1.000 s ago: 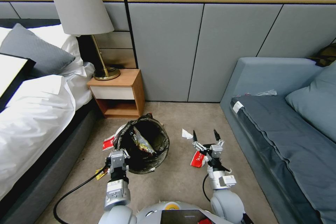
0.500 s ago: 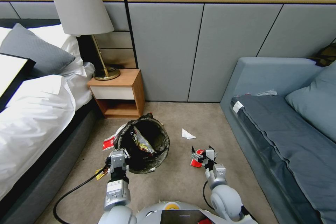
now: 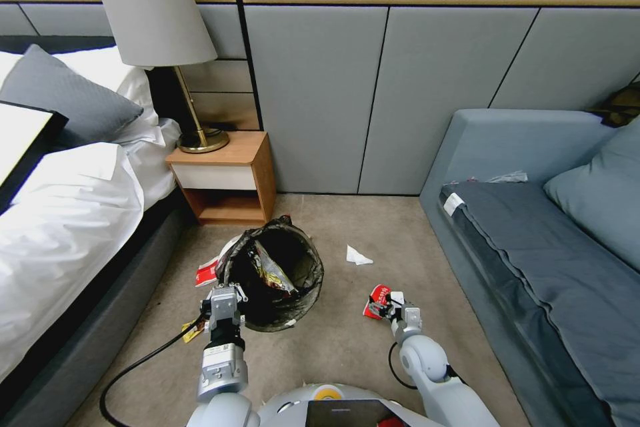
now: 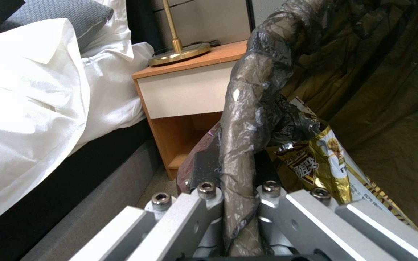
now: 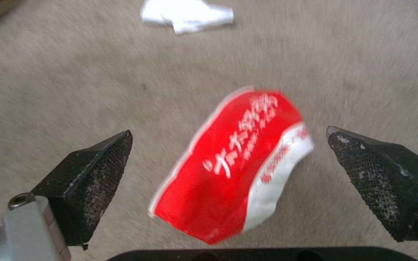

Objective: Pick up the trash bin, then pick up the garbage from the floor and place it into the trash bin.

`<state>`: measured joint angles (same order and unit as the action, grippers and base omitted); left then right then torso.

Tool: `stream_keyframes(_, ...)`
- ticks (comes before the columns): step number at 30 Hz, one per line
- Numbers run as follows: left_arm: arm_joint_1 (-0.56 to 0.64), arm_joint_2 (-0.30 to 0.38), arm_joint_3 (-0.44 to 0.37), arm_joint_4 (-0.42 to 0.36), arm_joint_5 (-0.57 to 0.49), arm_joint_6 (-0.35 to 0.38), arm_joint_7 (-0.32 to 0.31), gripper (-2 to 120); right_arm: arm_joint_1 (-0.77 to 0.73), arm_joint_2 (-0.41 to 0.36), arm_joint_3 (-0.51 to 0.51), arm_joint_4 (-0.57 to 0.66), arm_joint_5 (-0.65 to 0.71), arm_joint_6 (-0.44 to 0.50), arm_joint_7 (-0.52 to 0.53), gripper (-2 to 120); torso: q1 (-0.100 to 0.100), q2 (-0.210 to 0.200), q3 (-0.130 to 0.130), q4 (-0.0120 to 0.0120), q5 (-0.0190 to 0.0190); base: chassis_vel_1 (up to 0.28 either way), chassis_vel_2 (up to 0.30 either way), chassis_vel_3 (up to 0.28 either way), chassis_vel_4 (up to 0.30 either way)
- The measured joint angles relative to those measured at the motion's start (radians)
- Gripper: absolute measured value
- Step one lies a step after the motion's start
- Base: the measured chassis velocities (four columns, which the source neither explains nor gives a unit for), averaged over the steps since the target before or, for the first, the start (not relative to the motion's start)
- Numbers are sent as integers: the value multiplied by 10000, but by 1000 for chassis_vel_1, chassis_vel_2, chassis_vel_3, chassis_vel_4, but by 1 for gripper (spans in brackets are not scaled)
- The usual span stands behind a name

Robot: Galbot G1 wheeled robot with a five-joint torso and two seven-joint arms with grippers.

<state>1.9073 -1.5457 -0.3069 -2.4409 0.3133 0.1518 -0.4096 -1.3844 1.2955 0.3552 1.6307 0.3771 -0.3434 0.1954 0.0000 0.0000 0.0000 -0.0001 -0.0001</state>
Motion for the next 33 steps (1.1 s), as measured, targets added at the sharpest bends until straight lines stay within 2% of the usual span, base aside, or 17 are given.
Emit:
stream_keyframes(4, 0, -10, 0, 0, 12, 0, -3, 0, 185, 98, 38, -583, -10, 343, -310, 96, 0, 0, 0, 0, 1, 0, 0, 0, 0)
stream_keyframes(6, 9, -16, -1, 0, 15, 0, -18, 0, 324, 191, 53, -1017, -35, 397, -393, 88, 0, 0, 0, 1, 0, 0, 0, 0, 0)
stream_keyframes(7, 9, -16, -1, 0, 15, 0, -18, 0, 324, 191, 53, -1017, -35, 397, -393, 88, 0, 0, 0, 1, 0, 0, 0, 0, 0)
stream_keyframes(10, 31, -18, -52, -50, 15, 0, -40, 0, 450, 306, 117, -1574, -118, 589, -454, 72, 0, 0, 0, 0, -3, 0, 0, 0, 0)
stream_keyframes(12, 36, -18, -69, -62, 15, 0, -48, 0, 475, 331, 138, -1722, -130, 665, -494, 69, 0, 0, -1, 0, -2, 0, 0, 0, 0)
stream_keyframes(15, 40, -42, -64, -68, 15, 0, -68, 0, 577, 380, 249, -2153, -194, 1012, -766, 53, 0, 0, 0, -1, -1, 0, 0, 0, 0)
stream_keyframes(16, 40, -42, -64, -68, 15, 0, -68, 0, 577, 380, 249, -2153, -194, 1012, -766, 53, 0, 0, 0, -1, -1, 0, 0, 0, 0)
stream_keyframes(18, 42, -53, -46, -62, 24, 0, -73, 0, 639, 403, 293, -2329, -197, 1144, -894, 43, 0, 1, -1, 0, 0, 0, 0, 0, 0)
stream_keyframes(20, 45, -55, -42, -59, 31, 0, -74, 0, 691, 424, 331, -2462, -197, 1242, -970, 41, 0, 0, -1, 1, 0, 0, 0, 0, 0)
stream_keyframes(22, 57, -56, -46, -59, 37, 0, -78, 0, 807, 466, 389, -2738, -207, 1448, -1153, 30, 0, 0, -1, 3, 2, 0, 0, 0, 0)
stream_keyframes(24, 63, -56, -50, -59, 38, 0, -80, 0, 838, 476, 403, -2827, -232, 1517, -1214, 27, 0, 0, -1, 3, 1, 0, 0, 0, 0)
stream_keyframes(27, 82, -54, -61, -67, 41, 0, -88, 0, 932, 500, 434, -3059, -355, 1702, -1426, 12, 0, 0, -1, 3, 1, 0, 0, 0, 0)
stream_keyframes(28, 82, -54, -61, -67, 41, 0, -88, 0, 932, 500, 434, -3059, -355, 1702, -1426, 12, 0, 0, -1, 3, 1, 0, 0, 0, 0)
stream_keyframes(29, 85, -57, -61, -71, 41, 0, -89, 0, 961, 506, 439, -3127, -406, 1750, -1466, 6, 0, 0, 0, 1, 1, 0, 0, 0, 0)
stream_keyframes(31, 87, -61, -60, -74, 41, 0, -91, 0, 995, 514, 444, -3211, -486, 1813, -1508, 0, -1, 0, -1, 1, 2, 0, 0, 0, 0)
stream_keyframes(33, 88, -62, -60, -73, 41, 1, -93, 0, 1016, 517, 446, -3284, -557, 1890, -1559, 0, 0, 0, 0, 2, 2, 0, 0, 0, 0)
